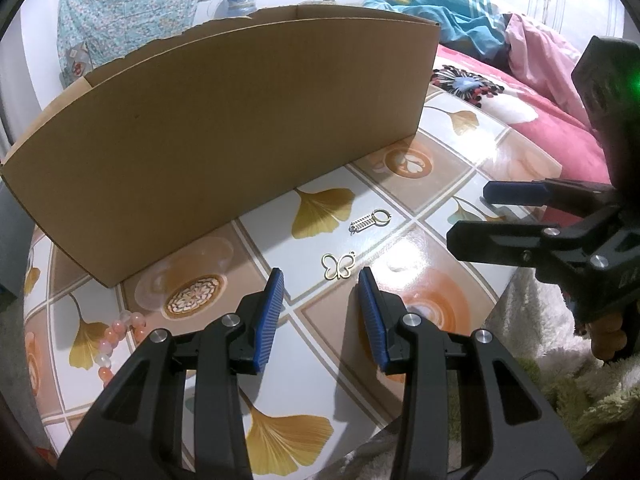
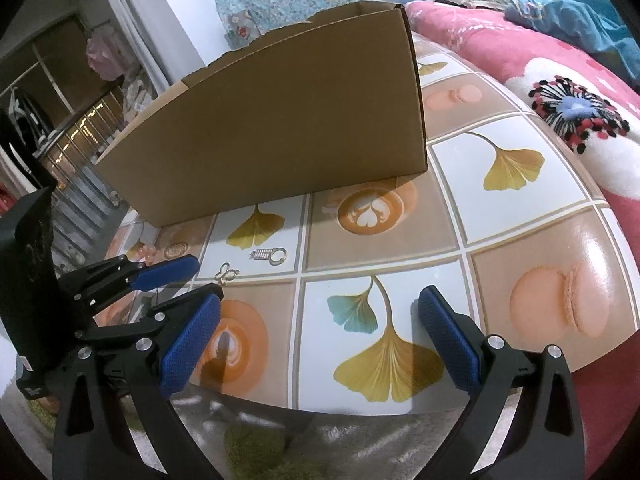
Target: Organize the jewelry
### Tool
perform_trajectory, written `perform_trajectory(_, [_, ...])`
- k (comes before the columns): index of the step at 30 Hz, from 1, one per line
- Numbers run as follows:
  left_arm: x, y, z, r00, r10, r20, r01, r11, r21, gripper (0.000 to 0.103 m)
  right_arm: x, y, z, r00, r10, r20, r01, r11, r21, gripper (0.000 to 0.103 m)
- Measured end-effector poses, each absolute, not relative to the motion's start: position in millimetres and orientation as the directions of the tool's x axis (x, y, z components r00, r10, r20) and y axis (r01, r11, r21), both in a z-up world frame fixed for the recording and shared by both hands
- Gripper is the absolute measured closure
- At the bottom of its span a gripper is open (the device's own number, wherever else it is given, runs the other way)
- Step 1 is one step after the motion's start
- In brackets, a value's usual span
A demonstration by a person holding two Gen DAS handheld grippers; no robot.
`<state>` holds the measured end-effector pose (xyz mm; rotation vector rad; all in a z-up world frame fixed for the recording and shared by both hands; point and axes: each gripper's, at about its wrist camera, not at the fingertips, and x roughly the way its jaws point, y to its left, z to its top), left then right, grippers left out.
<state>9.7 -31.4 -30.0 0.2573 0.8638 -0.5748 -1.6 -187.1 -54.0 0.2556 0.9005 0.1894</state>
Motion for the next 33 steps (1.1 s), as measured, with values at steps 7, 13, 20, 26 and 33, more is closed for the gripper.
perform_trajectory(7, [7.7,-23.6,-30.0,0.513,-0.405,-0.757,0.569,0.821,-0.054,0.066,5.3,-185.7,-51.8,0.578,0.275,-0.768,-0.063,0.954,0.294,0.007])
perform_trajectory(13, [0.6,-16.7,-23.0,0.536,-0.453,-0.712,0.585,0.808,-0.074,0.066,-2.2,-189.5,-41.9,0.607,0.267,-0.748,-0.062,0.955,0.290,0.013])
perform_trajectory(20, [-2.9,-13.7,-24.2,0.493,-0.491,-0.718,0.603,0.788,-0.124,0.073,-18.8,-181.8,-40.0,0.623,0.298,-0.724,-0.097,0.947,0.306,0.034])
perform_trajectory(26, [11.1,-16.4,-31.3,0.432,-0.520,-0.737,0.592,0.780,-0.203,0.086,-22.8,-173.8,-41.1,0.618,0.308,-0.723,-0.103,0.944,0.314,0.038])
perform_trajectory(33, [17.6,-21.9,-31.8,0.421,-0.528,-0.738,0.602,0.771,-0.208,0.087,-25.4,-174.6,-45.4,0.624,0.311,-0.717,-0.087,0.939,0.332,0.042])
